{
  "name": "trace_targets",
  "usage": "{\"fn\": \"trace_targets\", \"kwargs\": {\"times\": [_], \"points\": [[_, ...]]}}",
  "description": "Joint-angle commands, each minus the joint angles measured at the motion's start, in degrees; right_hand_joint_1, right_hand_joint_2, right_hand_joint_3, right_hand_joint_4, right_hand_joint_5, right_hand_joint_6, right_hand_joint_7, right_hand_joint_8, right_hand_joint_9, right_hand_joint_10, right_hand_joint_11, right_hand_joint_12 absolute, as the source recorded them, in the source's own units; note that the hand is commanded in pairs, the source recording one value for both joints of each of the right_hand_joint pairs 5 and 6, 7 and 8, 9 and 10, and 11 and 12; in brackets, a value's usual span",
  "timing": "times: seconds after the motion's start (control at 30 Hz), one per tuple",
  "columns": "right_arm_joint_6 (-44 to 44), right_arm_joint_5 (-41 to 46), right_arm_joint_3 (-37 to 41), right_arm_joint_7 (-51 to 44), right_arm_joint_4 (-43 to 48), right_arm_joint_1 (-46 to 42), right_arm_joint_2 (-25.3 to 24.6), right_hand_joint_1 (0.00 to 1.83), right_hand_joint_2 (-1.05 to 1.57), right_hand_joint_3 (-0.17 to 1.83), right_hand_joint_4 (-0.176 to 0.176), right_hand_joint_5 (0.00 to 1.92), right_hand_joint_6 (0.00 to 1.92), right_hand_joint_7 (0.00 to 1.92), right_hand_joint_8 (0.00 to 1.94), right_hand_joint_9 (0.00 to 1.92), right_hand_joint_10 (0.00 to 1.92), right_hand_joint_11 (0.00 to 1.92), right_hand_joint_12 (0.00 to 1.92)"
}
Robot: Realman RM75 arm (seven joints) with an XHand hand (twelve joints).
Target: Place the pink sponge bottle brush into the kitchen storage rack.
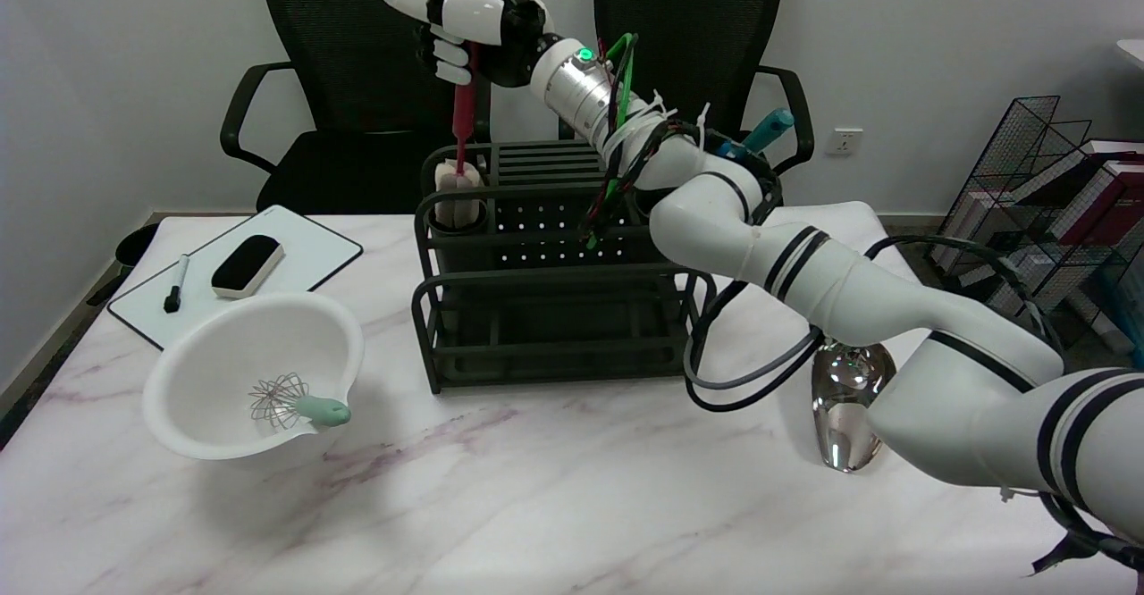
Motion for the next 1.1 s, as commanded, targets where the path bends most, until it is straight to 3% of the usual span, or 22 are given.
{"fn": "trace_targets", "kwargs": {"times": [0.03, 0.53, 0.73, 0.83, 0.97, 1.03, 1.1], "points": [[1.6, -1.6, -0.2, 1.0, -4.5, -0.7, -1.4, 1.04, 1.57, 0.39, 0.0, 1.92, 1.92, 1.92, 1.92, 1.92, 1.92, 1.9, 1.9], [2.2, -1.7, -0.6, 1.0, -5.7, -2.7, -2.4, 1.04, 1.57, 0.38, 0.0, 1.92, 1.92, 1.92, 1.92, 1.91, 1.91, 1.81, 1.81], [2.6, -1.7, -0.6, 1.0, -5.7, -3.2, -2.5, 1.04, 1.49, 0.45, 0.0, 1.92, 1.92, 1.76, 1.76, 1.71, 1.71, 1.65, 1.65], [3.3, -1.7, -0.6, 1.0, -5.6, -3.4, -2.5, 1.12, 1.17, 0.75, 0.0, 1.87, 1.87, 1.53, 1.53, 1.49, 1.49, 1.45, 1.45], [4.0, -1.6, -0.6, 1.0, -5.4, -3.8, -2.5, 1.18, 0.75, 1.06, 0.0, 1.63, 1.63, 1.24, 1.24, 1.25, 1.25, 1.19, 1.19], [4.4, -1.5, -0.5, 1.0, -5.1, -4.1, -2.5, 1.22, 0.44, 1.35, 0.0, 1.24, 1.24, 1.07, 1.07, 1.13, 1.13, 1.06, 1.06], [5.2, -1.5, -0.5, 1.0, -5.1, -4.3, -2.5, 1.26, 0.31, 1.4, 0.0, 0.94, 0.94, 0.96, 0.96, 1.05, 1.05, 0.96, 0.96]]}}
